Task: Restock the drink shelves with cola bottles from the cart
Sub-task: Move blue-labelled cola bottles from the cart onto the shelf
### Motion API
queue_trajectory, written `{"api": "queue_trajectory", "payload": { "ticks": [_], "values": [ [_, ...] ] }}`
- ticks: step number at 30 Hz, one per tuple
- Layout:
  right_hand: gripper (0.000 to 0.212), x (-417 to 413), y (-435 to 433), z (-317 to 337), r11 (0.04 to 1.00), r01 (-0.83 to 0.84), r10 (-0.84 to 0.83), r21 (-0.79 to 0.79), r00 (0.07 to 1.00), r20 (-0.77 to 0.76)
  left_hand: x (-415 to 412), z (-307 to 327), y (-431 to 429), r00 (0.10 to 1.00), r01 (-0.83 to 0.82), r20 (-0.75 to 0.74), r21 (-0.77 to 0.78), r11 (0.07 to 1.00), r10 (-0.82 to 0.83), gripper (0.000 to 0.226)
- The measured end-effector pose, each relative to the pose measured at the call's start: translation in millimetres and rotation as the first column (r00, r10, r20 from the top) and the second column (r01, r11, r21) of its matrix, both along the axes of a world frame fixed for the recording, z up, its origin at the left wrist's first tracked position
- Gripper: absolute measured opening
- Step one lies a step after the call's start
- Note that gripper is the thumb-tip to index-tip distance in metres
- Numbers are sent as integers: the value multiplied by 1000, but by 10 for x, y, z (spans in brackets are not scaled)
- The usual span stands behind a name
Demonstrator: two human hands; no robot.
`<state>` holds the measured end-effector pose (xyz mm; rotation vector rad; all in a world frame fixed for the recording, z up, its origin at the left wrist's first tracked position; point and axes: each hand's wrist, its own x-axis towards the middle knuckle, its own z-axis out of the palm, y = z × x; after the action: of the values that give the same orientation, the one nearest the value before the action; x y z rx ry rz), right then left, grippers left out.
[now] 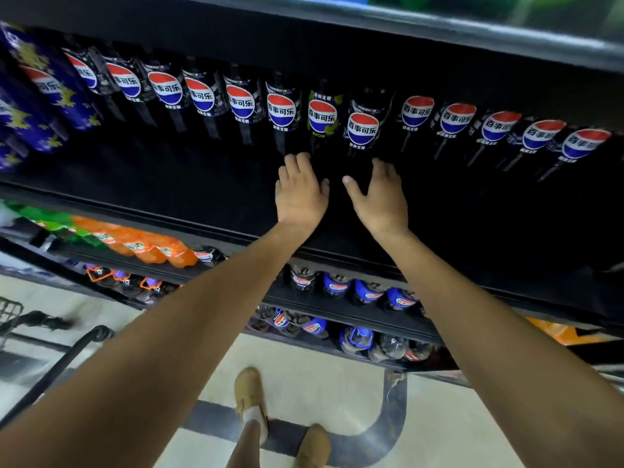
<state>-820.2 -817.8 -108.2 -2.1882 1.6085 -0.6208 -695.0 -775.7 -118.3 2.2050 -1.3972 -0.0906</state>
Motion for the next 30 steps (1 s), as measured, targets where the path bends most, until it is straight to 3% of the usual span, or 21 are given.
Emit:
{"api": "queue_trajectory", "payload": {
  "ticks": [3, 6, 11, 17, 30],
  "values": [
    [49, -89, 328, 134, 985, -139, 112, -101, 966, -232, 60, 49, 408, 951, 68, 285, 186, 980, -120, 48],
    [46, -98, 698, 208, 940, -306, 235, -149, 900, -368, 160, 118, 861, 898, 96, 396, 246, 965, -191, 48],
    [49, 111, 1219, 231, 864, -496, 397, -91, 779, -485, 448, 196, 1618, 909, 77, 380, 251, 965, -171, 41],
    [45, 703, 1681, 326, 775, -632, 551, -12, 684, -478, 978, 257, 2341, 940, -117, 342, 326, 938, -2, 39],
    [36, 2973, 3206, 565, 442, -895, 799, 63, 361, -480, 2697, 482, 4383, 889, -424, 370, 446, 788, 269, 38]
  ]
}}
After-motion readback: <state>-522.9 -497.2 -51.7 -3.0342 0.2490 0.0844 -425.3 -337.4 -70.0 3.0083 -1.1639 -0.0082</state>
